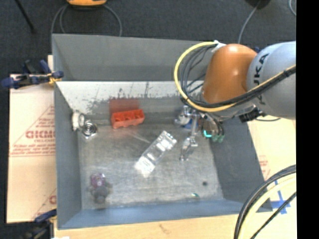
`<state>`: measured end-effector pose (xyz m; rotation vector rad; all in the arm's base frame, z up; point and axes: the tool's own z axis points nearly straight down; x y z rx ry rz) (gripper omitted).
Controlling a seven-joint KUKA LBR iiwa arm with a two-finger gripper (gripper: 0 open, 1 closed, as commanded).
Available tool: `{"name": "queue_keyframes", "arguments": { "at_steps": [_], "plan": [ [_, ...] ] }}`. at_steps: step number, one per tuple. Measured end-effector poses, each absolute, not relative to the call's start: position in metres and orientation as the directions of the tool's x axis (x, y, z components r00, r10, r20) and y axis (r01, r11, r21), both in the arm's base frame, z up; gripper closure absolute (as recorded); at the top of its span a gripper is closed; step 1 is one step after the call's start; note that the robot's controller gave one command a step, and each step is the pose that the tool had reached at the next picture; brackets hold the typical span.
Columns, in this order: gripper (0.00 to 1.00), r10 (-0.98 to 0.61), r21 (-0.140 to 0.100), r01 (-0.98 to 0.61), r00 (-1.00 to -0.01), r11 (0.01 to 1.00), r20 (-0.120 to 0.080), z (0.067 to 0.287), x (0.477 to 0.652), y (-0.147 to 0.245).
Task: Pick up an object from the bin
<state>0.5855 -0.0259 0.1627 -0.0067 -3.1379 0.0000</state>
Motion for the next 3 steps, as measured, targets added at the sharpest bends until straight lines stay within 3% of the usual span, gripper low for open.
{"name": "queue_keyframes", "arguments": {
  "at_steps": [1, 2, 3],
  "plan": [
    [0.00, 0.072, -0.002, 0.072, -0.997, 0.997, -0.011, 0.090, 0.595, 0.000],
    [1.00, 0.071, -0.002, 0.071, -0.997, 0.997, -0.010, 0.089, 0.595, 0.000],
    [1.00, 0.093, 0.001, 0.093, -0.996, 0.996, -0.010, 0.209, 0.607, -0.001]
  ]
}}
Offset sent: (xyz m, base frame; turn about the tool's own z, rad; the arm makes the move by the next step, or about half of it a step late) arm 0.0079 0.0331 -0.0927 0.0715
